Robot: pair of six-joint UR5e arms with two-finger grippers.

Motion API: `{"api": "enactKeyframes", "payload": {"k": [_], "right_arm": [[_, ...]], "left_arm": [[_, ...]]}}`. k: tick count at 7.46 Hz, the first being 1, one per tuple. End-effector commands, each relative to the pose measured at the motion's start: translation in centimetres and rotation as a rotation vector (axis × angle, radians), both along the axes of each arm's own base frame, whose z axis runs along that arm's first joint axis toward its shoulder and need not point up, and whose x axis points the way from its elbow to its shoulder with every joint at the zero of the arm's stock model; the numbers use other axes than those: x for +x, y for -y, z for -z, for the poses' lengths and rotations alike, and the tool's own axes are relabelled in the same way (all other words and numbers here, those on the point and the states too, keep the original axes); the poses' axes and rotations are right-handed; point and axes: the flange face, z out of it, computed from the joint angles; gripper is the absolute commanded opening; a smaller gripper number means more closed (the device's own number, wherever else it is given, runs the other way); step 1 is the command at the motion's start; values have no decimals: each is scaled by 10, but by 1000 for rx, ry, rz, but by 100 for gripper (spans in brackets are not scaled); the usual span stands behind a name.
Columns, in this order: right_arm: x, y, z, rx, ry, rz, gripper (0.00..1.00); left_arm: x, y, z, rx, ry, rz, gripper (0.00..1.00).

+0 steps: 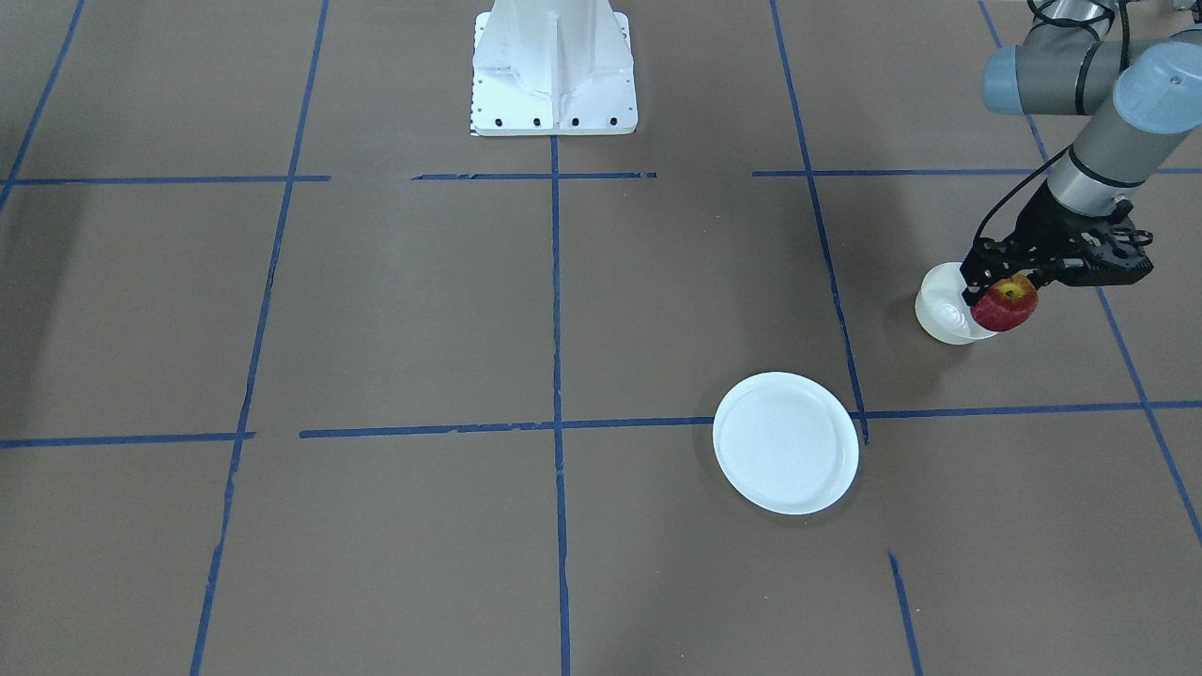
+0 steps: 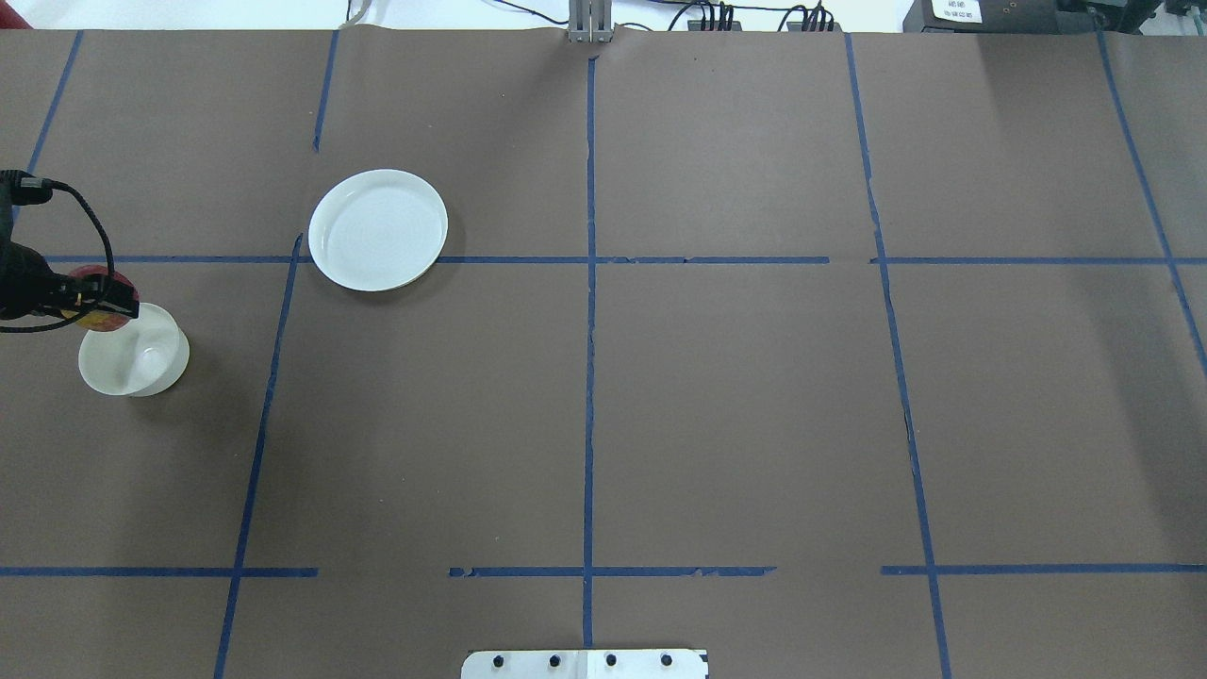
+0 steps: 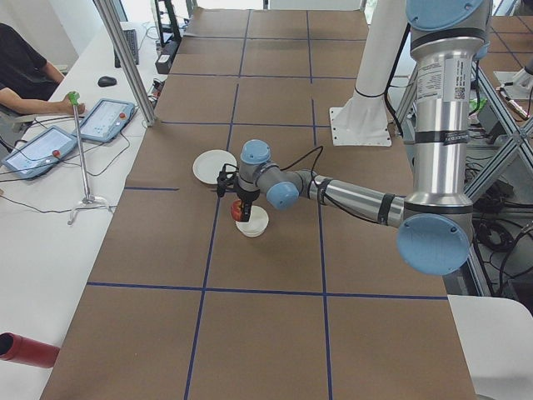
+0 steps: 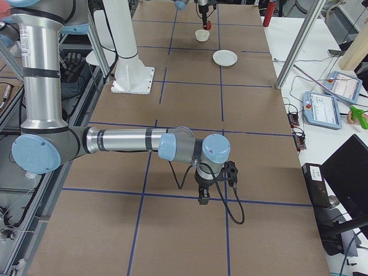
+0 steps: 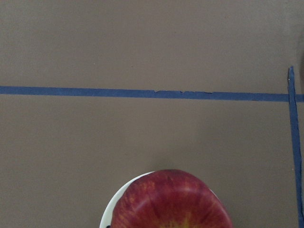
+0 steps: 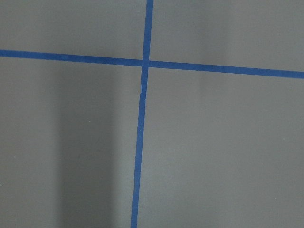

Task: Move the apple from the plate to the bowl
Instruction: 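Lower the apple into the white bowl with the left gripper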

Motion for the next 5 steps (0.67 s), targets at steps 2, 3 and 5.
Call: {"api": "enactKeyframes", "payload": {"k": [2,3,5], "right_arm": [[0,0,0,0,0,0,100],[0,0,0,0,0,0,100],[0,0,0,0,0,0,100]], "left_arm": [[-1,-4,-2,-6,0,-2,0],[-1,-9,-5,-33,-7,18,0],[5,-37,-21,-34,-51,13,0]]}}
